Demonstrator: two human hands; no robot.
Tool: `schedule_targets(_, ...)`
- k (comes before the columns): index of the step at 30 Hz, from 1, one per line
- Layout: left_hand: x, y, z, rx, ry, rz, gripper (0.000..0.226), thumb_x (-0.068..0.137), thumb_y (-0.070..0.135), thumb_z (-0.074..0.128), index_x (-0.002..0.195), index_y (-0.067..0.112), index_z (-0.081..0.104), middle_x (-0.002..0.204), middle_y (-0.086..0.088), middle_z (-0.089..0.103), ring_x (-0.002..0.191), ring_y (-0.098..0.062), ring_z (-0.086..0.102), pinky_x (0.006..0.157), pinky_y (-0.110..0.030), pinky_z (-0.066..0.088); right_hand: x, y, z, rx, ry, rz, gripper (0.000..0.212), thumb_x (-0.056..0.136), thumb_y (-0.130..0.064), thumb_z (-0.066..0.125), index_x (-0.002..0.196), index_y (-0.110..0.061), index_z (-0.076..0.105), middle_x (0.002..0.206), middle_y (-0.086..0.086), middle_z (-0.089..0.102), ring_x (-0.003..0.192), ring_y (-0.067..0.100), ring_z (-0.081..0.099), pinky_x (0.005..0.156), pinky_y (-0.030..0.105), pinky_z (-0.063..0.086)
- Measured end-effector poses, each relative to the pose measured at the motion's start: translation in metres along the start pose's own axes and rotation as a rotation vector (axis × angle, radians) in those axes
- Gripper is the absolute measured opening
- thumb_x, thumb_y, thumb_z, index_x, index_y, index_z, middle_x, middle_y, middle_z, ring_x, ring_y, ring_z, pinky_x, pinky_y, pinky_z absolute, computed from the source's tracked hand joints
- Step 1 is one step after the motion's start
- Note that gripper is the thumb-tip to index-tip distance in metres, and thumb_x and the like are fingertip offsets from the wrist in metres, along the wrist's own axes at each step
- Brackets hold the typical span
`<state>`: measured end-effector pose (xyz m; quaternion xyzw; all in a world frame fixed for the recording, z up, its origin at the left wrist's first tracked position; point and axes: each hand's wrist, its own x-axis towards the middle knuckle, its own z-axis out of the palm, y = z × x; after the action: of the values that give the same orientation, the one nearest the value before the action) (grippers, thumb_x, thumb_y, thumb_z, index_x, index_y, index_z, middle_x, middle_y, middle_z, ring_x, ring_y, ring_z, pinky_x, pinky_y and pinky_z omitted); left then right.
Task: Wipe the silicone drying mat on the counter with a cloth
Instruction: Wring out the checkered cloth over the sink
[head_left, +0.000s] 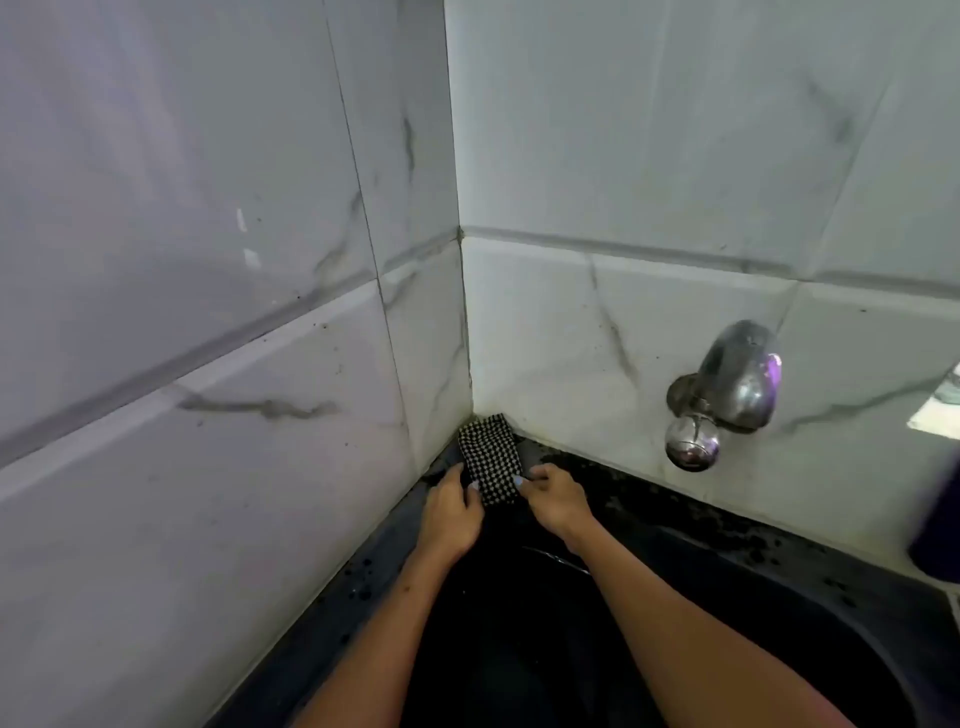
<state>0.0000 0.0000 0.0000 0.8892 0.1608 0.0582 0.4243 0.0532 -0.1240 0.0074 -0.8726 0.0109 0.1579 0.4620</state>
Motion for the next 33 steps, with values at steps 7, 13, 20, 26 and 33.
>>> schedule_targets(7, 0.034, 0.003, 0.016, -0.215, 0.147, -0.213, 0.042, 0.096, 0.015, 0.045, 0.135, 0.0, 0.043, 0.136, -0.017, 0.05, 0.124, -0.028, 0.048, 0.101, -0.029, 0.036, 0.031, -0.004, 0.032, 0.273, 0.13, 0.169, 0.047, 0.09, -0.036, 0.059, 0.123, -0.006, 0.048, 0.127, 0.014, 0.054, 0.117, 0.029, 0.051, 0.095, 0.031, 0.041)
schedule_targets(13, 0.041, 0.003, 0.027, -0.404, 0.246, -0.347, 0.039, 0.09, 0.012, 0.053, 0.127, 0.002, 0.051, 0.127, -0.014, 0.057, 0.113, -0.027, 0.056, 0.097, -0.029, 0.042, 0.039, -0.01, 0.051, 0.6, 0.183, 0.292, 0.038, 0.081, -0.02, 0.071, 0.112, -0.007, 0.054, 0.12, 0.015, 0.059, 0.101, 0.028, 0.058, 0.083, 0.033, 0.049)
schedule_targets(20, 0.029, 0.015, 0.018, -0.874, 0.205, -0.53, 0.022, 0.082, 0.014, 0.068, 0.092, -0.004, 0.06, 0.092, -0.02, 0.065, 0.07, -0.018, 0.057, 0.056, -0.025, 0.047, 0.013, -0.027, 0.014, 0.873, -0.105, 0.32, 0.012, 0.085, -0.002, 0.061, 0.077, -0.011, 0.059, 0.089, 0.008, 0.063, 0.091, 0.022, 0.058, 0.061, 0.027, 0.048)
schedule_targets(26, -0.044, 0.06, 0.012, -1.116, 0.05, -0.503, 0.005, 0.083, 0.004, 0.065, 0.08, 0.001, 0.062, 0.084, -0.014, 0.065, 0.076, -0.024, 0.062, 0.067, -0.033, 0.052, -0.066, 0.017, -0.031, 1.049, -0.285, 0.295, 0.018, 0.089, -0.001, 0.054, 0.106, -0.006, 0.06, 0.1, 0.013, 0.065, 0.092, 0.024, 0.06, 0.07, 0.034, 0.051)
schedule_targets(33, -0.15, 0.108, 0.055, -1.095, -0.14, -0.507, 0.011, 0.081, -0.001, 0.064, 0.09, -0.007, 0.063, 0.083, -0.019, 0.065, 0.071, -0.028, 0.062, 0.057, -0.031, 0.049, -0.176, 0.088, -0.098, 1.102, -0.255, 0.261, 0.028, 0.081, 0.0, 0.056, 0.109, -0.002, 0.059, 0.109, 0.019, 0.063, 0.098, 0.031, 0.06, 0.073, 0.039, 0.054)
